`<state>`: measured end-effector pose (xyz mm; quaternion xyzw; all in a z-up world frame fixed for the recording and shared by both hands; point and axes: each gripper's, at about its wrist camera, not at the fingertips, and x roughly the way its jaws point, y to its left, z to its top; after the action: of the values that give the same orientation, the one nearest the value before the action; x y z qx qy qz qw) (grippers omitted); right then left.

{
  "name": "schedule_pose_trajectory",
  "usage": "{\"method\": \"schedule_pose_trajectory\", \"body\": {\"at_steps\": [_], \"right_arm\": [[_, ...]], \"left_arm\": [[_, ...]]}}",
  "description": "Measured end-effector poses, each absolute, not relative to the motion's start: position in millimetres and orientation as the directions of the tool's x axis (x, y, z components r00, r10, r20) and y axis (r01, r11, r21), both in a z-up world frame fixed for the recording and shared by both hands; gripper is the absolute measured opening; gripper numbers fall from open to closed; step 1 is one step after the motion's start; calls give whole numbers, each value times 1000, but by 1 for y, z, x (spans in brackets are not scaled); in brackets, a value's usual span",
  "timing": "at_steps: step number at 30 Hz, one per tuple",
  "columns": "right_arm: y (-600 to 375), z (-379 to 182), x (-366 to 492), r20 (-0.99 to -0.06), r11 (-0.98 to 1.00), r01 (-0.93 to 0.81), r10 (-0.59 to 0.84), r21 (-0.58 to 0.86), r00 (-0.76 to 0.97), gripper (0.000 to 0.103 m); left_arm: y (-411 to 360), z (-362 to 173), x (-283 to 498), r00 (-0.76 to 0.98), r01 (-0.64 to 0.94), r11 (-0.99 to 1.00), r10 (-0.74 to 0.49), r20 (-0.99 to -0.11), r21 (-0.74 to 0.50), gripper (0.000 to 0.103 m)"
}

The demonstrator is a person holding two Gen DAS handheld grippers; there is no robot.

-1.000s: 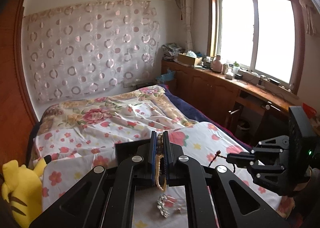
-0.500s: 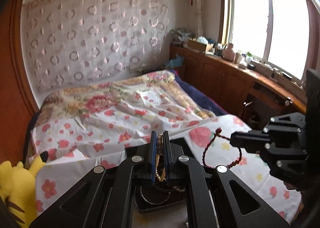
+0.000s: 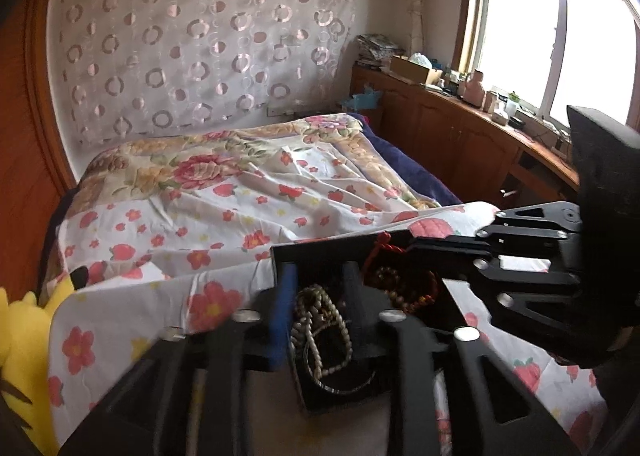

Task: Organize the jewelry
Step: 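Carry the pearl necklace and red bracelet to the box and open both tools, then grasp the silver hair comb with the left tool while the right tool grasps another comb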

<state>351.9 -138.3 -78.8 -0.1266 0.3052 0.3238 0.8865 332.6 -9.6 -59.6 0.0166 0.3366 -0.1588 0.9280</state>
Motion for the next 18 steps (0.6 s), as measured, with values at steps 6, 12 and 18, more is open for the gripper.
{"method": "schedule_pose_trajectory", "body": {"at_steps": [6, 12, 18], "right_arm": [[-140, -75, 345, -610, 771, -636, 486, -38, 626, 37], [-153, -68, 335, -591, 780, -625, 496, -18, 636, 50], [-169, -62, 322, -586, 793, -610, 491, -6, 645, 50]], "left_arm": [[-9, -61, 296, 727, 320, 945, -290, -623, -67, 42], [-8, -76, 265, 697, 328, 940, -307, -648, -93, 45], [-17, -97, 251, 654, 341, 933, -323, -684, -114, 46]]}}
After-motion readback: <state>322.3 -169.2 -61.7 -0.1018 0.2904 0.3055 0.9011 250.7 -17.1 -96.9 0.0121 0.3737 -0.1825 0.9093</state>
